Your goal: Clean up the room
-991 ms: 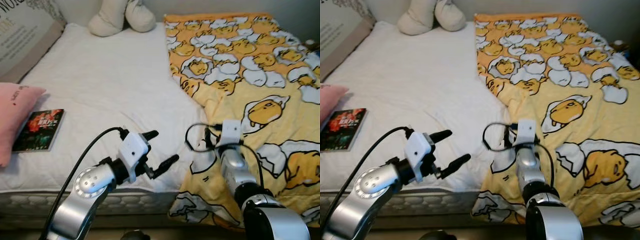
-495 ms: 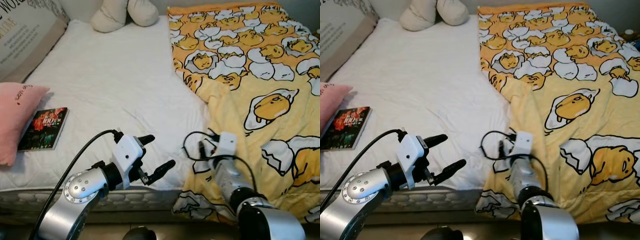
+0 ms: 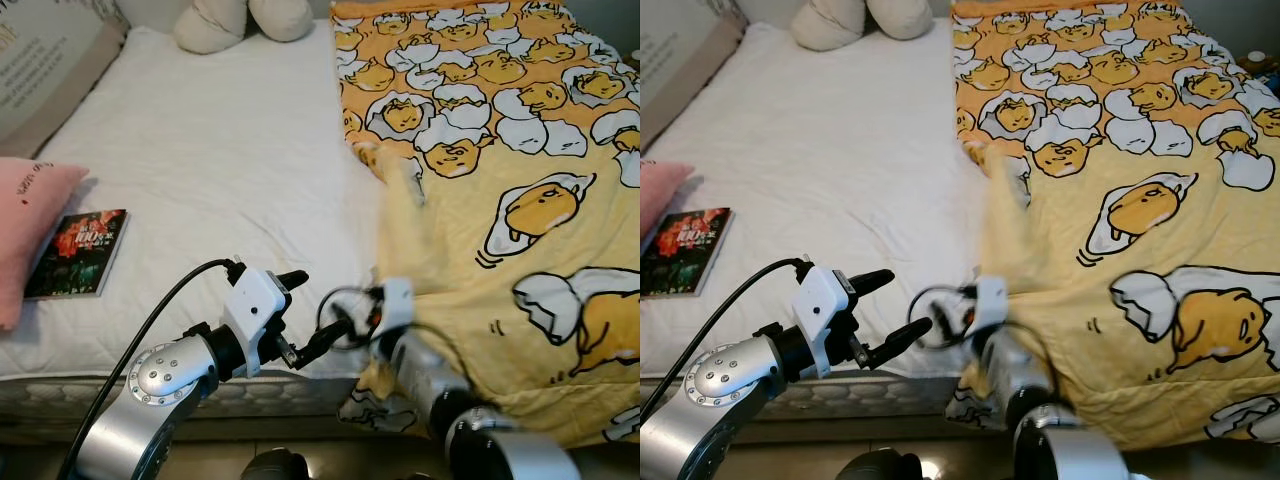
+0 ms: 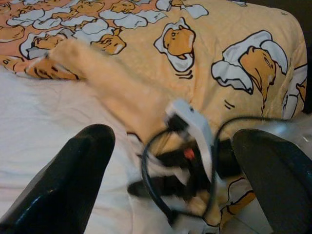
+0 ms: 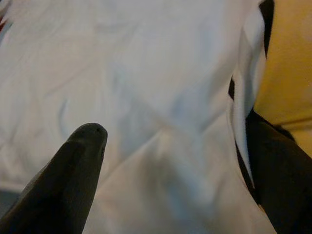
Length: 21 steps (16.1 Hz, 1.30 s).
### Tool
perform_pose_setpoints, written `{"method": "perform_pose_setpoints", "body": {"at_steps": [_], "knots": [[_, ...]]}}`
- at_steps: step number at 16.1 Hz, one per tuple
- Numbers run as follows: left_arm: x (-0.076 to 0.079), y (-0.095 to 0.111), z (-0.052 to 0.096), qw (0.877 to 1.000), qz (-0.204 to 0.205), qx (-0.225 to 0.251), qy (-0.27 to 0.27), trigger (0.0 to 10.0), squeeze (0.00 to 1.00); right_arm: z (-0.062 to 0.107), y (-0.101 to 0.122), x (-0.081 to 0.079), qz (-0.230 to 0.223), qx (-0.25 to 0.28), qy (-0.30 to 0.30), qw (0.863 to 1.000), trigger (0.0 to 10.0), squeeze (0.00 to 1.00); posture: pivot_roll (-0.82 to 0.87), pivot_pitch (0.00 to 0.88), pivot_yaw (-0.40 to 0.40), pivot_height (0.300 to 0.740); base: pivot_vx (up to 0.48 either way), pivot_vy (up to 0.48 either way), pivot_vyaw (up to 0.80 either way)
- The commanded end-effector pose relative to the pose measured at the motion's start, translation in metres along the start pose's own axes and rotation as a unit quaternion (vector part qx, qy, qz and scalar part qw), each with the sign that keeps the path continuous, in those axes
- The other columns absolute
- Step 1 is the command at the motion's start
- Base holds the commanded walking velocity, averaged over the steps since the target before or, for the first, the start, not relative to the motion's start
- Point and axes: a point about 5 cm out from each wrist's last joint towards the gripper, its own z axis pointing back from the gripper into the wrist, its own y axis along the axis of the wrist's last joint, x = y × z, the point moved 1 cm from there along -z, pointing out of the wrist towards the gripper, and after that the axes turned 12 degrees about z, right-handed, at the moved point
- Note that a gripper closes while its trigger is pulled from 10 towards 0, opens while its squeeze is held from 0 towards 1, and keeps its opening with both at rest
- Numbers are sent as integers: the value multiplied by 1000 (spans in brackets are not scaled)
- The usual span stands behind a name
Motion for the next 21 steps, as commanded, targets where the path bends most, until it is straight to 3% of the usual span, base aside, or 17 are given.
{"method": "perform_pose_setpoints", "body": {"at_steps": [1,4,5,8,9,10,12,15,19,21], "knots": [[-1,4,4,1000,-2,6,7,10000,0,-3,-12,-27,-15,-10,71,997,9725,0,193,100,95,740,0,0,0],[-1,4,4,1000,3,6,8,10000,0,1,-22,-54,-43,-2,169,985,9529,0,190,97,94,740,0,0,0],[-1,4,5,1000,3,6,9,10000,0,5,-22,-61,-53,9,213,975,10000,0,185,92,92,740,0,0,0],[-4,4,4,1000,3,8,14,10000,0,13,-9,-61,-44,39,260,964,10000,0,175,81,88,740,0,0,0],[-4,4,4,1000,2,9,16,10000,0,13,1,-55,-29,61,237,969,10000,0,168,74,84,740,0,0,0],[-6,5,3,1000,1,11,18,10000,0,11,19,-40,15,100,170,980,10000,0,159,71,82,740,0,0,0],[-7,5,0,1000,1,14,21,10000,0,13,44,-23,106,154,74,980,10000,0,148,65,82,740,0,0,0],[-5,6,-5,1000,4,19,18,10000,0,17,62,-6,133,187,-27,973,10000,0,141,59,83,740,0,0,0],[-3,6,-7,998,25,50,42,10000,0,17,61,38,128,146,-183,964,10000,0,155,69,97,740,0,0,0],[1,3,-6,997,33,48,42,10000,0,18,63,49,138,130,-224,956,10000,0,168,73,100,740,0,0,0]]}}
